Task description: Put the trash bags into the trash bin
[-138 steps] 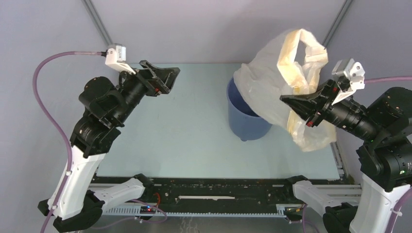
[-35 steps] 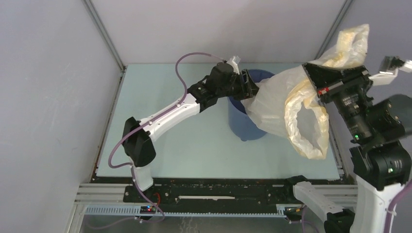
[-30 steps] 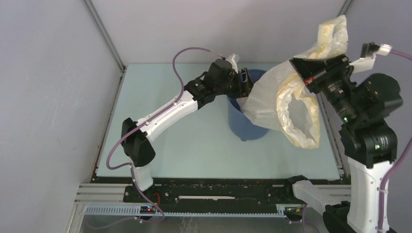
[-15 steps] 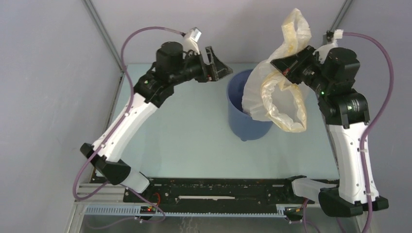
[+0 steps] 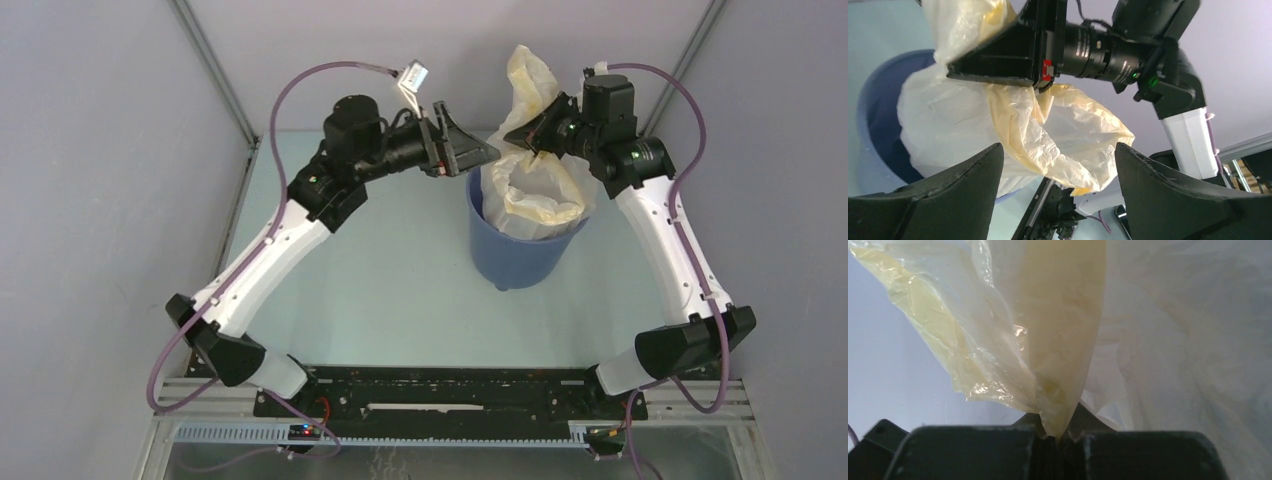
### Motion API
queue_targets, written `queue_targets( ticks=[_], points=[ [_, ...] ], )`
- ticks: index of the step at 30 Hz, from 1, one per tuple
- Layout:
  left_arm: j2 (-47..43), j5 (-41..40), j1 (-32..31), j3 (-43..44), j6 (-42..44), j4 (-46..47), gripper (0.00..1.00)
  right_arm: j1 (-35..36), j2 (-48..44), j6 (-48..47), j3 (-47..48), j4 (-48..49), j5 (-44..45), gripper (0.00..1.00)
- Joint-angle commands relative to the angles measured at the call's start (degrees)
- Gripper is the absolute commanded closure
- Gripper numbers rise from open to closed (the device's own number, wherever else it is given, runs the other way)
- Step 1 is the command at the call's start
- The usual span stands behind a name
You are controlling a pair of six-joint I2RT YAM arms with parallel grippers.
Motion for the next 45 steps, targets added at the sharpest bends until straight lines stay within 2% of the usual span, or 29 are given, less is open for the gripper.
queue_targets(
  ticks=[1,5,9,13,16,18,19,23,27,28,30,33,35,39,42,45],
  points=[
    [3.67,0.4,-2.31,4.19,0.28,-0.2,0.14,-0.57,-0.77,2.91,4.95,1.64,-1.1,1.0],
    [5.93,-4.57,-2.94,6.23,1.01,-5.11,0.19,-0.44,-0.81,2.93,7.45,0.1,-0.6,1.0],
    [7.66,-5.42,-3.04,7.88,-0.33,-6.48,0.26,0.18,-2.3,2.01,4.62,0.85,0.6,1.0],
    [9.18,-3.05,-2.97,7.71,-5.98,-3.67,0.3,0.15,-3.04,0.84,-1.28,3.74,0.49,1.0],
    [9.91,1.92,-3.01,6.08,-11.54,2.08,0.26,-0.22,-2.65,1.26,-3.38,5.99,-2.28,1.0],
    [9.67,2.36,-2.91,4.62,-13.42,4.16,0.26,-0.23,-2.37,2.23,-3.44,7.12,-3.33,1.0],
    [9.42,2.18,-2.94,4.21,-13.7,4.38,0.3,-0.11,-2.28,2.95,-3.37,8.2,-4.07,1.0],
    [7.78,1.49,-2.47,2.8,-13.83,3.97,0.55,0.93,-2.26,5.27,-3.11,10.67,-5.73,1.0],
    [5.83,1.15,-1.86,0.94,-13.04,3.93,0.72,1.92,-2.13,4.48,-1.71,10.02,-5.55,1.0],
    [5.29,0.93,-1.64,0.44,-12.74,3.44,0.8,2.01,-2.09,4.24,-1.56,9.75,-6.0,0.95],
    [3.97,-0.37,-0.76,-0.84,-11.76,1.7,0.93,1.61,-1.85,2.56,-0.51,8.7,-8.7,0.77],
    [0.89,-2.04,1.61,-5.2,-11.86,1.72,0.98,-0.21,-1.71,-3.13,3.41,3.94,-14.36,0.47],
    [-0.82,-2.18,3.32,-8.6,-12.72,3.63,1.0,-1.76,-2.01,-7.25,7.45,-2.75,-15.99,0.33],
    [-2.27,-2.22,4.33,-11.1,-14.31,5.88,1.0,-3.94,-4.46,-13.15,13.99,-11.3,-19.45,0.2],
    [-1.89,-1.68,4.57,-11.04,-15.41,7.09,1.0,-5.24,-8.69,-14.5,14.47,-11.83,-22.89,0.12],
    [-1.36,-1.1,4.79,-9.88,-15.56,7.24,1.0,-8.52,-13.5,-16.32,13.38,-13.3,-21.93,0.08]
  ],
)
